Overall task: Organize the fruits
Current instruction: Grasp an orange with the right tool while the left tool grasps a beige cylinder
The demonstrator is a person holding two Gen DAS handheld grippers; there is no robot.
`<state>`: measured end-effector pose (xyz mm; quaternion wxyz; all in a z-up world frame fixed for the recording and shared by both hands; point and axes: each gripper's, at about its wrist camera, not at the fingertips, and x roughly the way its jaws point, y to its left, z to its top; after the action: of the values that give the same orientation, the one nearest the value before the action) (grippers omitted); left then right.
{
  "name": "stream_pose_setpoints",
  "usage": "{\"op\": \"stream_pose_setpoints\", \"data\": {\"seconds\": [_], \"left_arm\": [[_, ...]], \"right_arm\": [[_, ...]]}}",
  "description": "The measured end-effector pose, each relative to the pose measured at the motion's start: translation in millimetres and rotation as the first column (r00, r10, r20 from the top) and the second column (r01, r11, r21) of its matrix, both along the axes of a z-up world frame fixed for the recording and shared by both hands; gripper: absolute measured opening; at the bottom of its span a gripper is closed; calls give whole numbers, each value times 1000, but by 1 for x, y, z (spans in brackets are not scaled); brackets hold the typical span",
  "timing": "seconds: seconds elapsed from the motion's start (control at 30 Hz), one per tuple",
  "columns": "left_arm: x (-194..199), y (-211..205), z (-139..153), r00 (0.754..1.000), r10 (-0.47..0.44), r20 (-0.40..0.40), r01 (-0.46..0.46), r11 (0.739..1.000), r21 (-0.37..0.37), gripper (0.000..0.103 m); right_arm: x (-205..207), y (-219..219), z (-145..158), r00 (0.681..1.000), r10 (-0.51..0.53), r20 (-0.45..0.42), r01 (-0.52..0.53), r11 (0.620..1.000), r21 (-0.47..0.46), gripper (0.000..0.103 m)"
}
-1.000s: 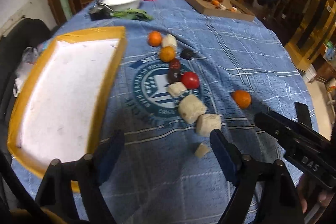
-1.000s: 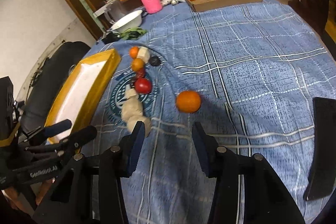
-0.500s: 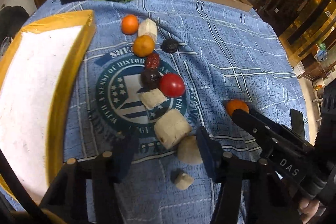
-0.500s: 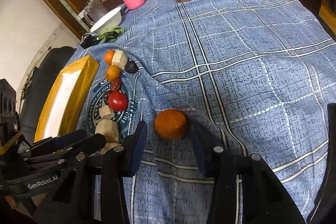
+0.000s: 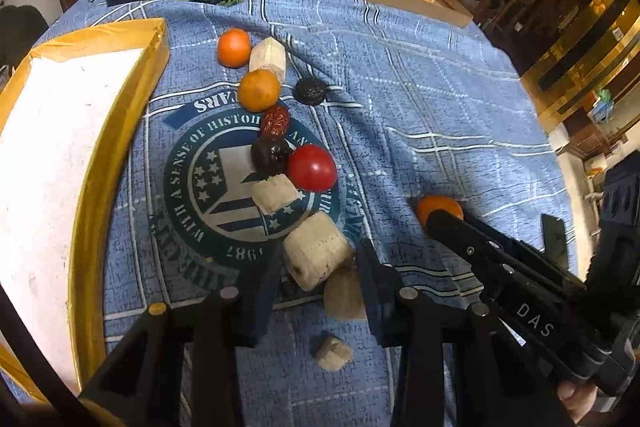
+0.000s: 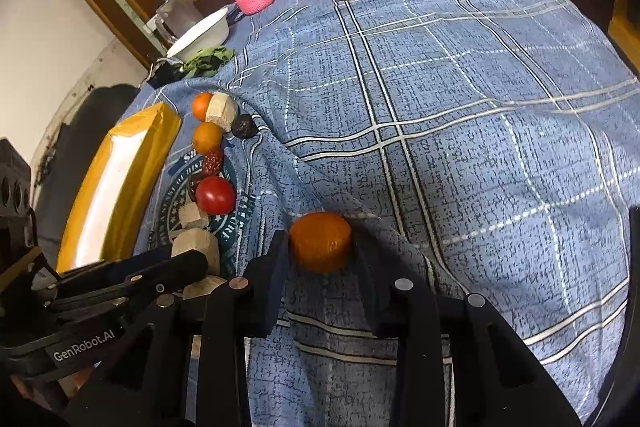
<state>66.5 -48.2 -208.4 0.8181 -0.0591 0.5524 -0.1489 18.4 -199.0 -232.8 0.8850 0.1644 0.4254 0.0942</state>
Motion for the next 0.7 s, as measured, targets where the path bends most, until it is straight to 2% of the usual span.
{"op": "stream_pose_setpoints", "data": {"seconds": [0.3, 0.7], "left_arm": [[-16, 24, 31, 995, 65, 79, -64, 998, -17, 40], [-48, 62, 65, 977, 131, 168, -122, 991, -61, 40]], "right_arm": [[-19, 13, 26, 997, 15, 73, -14, 1000, -9, 31], [-49, 57, 54, 986, 84, 147, -81, 996, -25, 31]]}}
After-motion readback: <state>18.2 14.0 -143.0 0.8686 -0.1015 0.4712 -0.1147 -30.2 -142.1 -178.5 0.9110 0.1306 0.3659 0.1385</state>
